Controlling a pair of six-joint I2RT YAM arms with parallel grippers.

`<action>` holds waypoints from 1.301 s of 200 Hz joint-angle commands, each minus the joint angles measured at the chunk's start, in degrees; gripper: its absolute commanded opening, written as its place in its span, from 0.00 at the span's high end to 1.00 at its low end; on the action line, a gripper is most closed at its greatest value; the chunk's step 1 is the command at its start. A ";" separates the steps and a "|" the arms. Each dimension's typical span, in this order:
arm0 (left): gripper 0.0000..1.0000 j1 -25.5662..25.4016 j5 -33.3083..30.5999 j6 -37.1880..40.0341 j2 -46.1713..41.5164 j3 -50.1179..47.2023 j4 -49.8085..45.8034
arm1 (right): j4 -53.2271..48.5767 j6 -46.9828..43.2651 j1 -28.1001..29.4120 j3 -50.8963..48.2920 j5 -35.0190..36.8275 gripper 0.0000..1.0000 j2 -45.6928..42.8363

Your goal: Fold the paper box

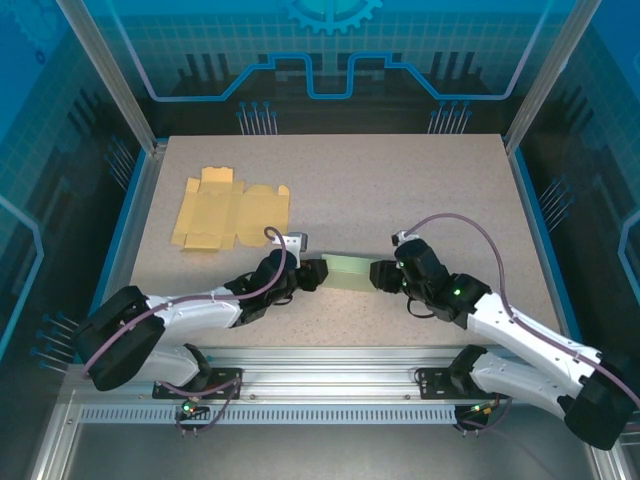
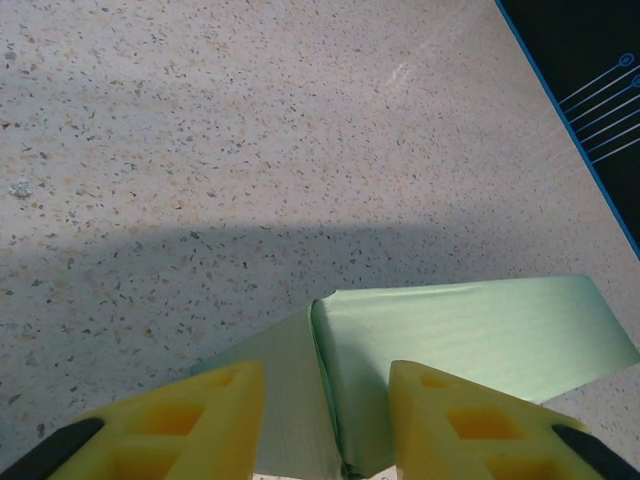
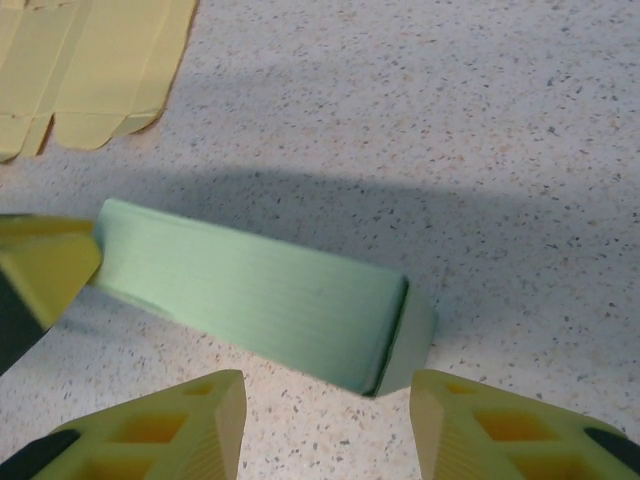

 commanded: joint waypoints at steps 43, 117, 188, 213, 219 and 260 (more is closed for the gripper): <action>0.67 0.24 2.02 -1.01 3.60 -2.66 -5.15 | 6.43 1.29 -5.99 -0.98 -9.52 0.54 7.79; 0.76 0.40 0.32 -1.71 3.60 -4.20 -5.05 | 9.64 4.09 -10.07 -12.01 -11.76 0.75 4.61; 0.62 0.45 3.68 1.97 1.30 -1.11 -5.95 | 7.14 1.71 -10.49 -10.84 -12.16 0.73 0.23; 0.55 0.45 4.25 4.23 -1.06 1.88 -8.97 | 5.30 -0.10 -10.48 -8.03 -11.69 0.70 0.73; 0.52 0.45 4.26 4.81 -1.55 2.58 -9.94 | 4.93 -0.61 -10.51 -7.15 -11.66 0.68 0.98; 0.32 0.44 1.83 9.25 -5.34 5.88 -16.28 | 1.19 -4.22 -10.56 -0.85 -11.67 0.46 2.47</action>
